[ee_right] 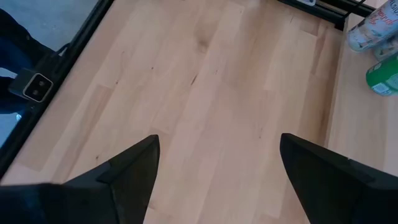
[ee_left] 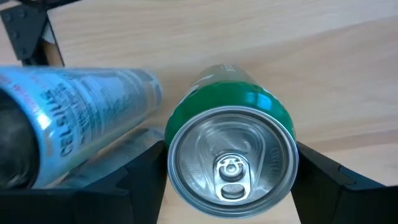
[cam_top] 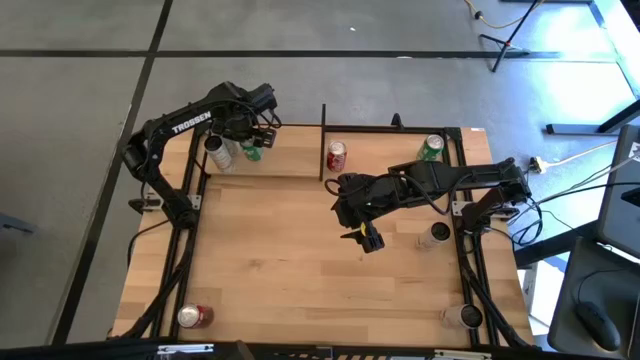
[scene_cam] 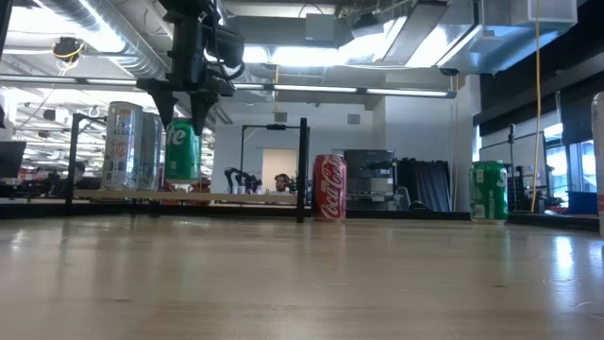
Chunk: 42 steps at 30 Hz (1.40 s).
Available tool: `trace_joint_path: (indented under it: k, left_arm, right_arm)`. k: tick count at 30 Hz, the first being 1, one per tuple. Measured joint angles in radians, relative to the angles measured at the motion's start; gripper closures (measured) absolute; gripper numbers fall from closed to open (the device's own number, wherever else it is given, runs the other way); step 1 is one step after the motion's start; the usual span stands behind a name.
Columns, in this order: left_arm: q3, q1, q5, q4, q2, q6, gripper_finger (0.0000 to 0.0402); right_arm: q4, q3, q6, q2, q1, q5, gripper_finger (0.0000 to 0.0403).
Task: Place canned beverage on shelf
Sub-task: Put the left green soda can on the shelf
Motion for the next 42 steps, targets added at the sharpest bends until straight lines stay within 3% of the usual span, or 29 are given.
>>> trace_joint_path:
  k: [35,42]
  left_arm:
    - [-0.005,0.028,-0.022,0.008,0.000,0.028,0.0147]
    - [-0.005,0.028,-0.010,0.005,0.046,0.043,0.0147]
  right_arm:
    - [0.008,0.000,-0.009,0.000,0.001,-0.017,0.0082]
    - [0.010,0.000,-0.009,0.001,0.001,-0.017,0.0082]
